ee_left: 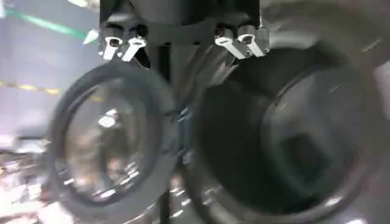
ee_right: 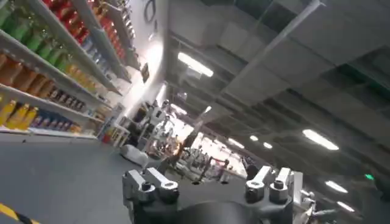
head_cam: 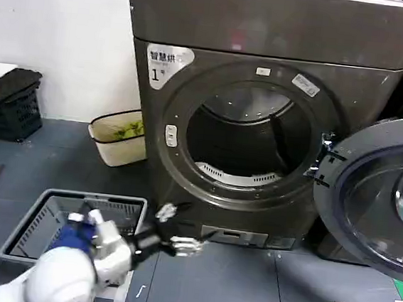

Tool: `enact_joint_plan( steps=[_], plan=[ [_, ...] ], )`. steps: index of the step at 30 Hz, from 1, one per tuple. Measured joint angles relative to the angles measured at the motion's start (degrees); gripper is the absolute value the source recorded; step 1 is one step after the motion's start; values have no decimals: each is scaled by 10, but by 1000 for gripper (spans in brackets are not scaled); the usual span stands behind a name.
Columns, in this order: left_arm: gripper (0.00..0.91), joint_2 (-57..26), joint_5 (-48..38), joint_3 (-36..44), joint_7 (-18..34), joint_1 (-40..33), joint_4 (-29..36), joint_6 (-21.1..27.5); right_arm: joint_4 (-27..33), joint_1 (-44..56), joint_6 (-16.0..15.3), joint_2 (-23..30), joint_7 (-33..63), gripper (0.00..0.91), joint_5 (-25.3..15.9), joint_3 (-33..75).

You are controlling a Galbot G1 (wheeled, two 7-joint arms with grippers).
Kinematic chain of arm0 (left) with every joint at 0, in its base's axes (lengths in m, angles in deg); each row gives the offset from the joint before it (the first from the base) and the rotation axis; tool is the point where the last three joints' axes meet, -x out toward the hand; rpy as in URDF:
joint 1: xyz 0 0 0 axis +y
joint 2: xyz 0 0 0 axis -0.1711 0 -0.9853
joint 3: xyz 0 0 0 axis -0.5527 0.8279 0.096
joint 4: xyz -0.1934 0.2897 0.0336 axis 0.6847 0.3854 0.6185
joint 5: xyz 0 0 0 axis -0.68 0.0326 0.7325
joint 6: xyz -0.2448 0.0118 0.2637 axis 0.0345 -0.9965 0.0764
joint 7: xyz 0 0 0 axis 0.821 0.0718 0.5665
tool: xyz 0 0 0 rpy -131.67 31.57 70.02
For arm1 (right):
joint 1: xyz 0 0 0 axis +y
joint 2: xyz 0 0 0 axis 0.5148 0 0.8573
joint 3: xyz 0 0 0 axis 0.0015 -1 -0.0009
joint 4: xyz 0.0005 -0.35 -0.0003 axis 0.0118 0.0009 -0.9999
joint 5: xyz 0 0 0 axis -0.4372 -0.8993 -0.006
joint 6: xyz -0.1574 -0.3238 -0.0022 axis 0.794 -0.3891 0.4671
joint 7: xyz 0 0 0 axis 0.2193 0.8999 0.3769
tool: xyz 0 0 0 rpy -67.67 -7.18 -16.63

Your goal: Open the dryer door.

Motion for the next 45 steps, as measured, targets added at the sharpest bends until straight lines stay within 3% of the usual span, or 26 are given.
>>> enact_joint_plan(
  steps=[8, 15, 23, 30, 35, 40, 45],
  plan=[
    [907, -69, -105, -124, 102, 106, 25, 58, 18, -5, 9, -11, -1, 907, 0, -18],
    [907, -108, -247, -225, 212, 177, 17, 106, 30, -9, 17, -18, -9, 907, 3, -30],
    [907, -150, -440, -309, 347, 207, -16, 185, 38, -12, 38, -22, -24, 907, 10, -40],
    [907, -178, -609, -346, 458, 216, -52, 185, 31, -12, 43, -20, -41, 907, 55, -48],
    [907, -184, -702, -363, 494, 217, -82, 185, 27, -12, 61, -15, -57, 907, 100, -50],
    [907, -188, -765, -370, 514, 215, -122, 185, 31, -12, 86, -15, -60, 907, 114, -50],
    [907, -191, -794, -374, 518, 210, -160, 185, 31, -12, 88, -15, -69, 907, 115, -50]
  ],
)
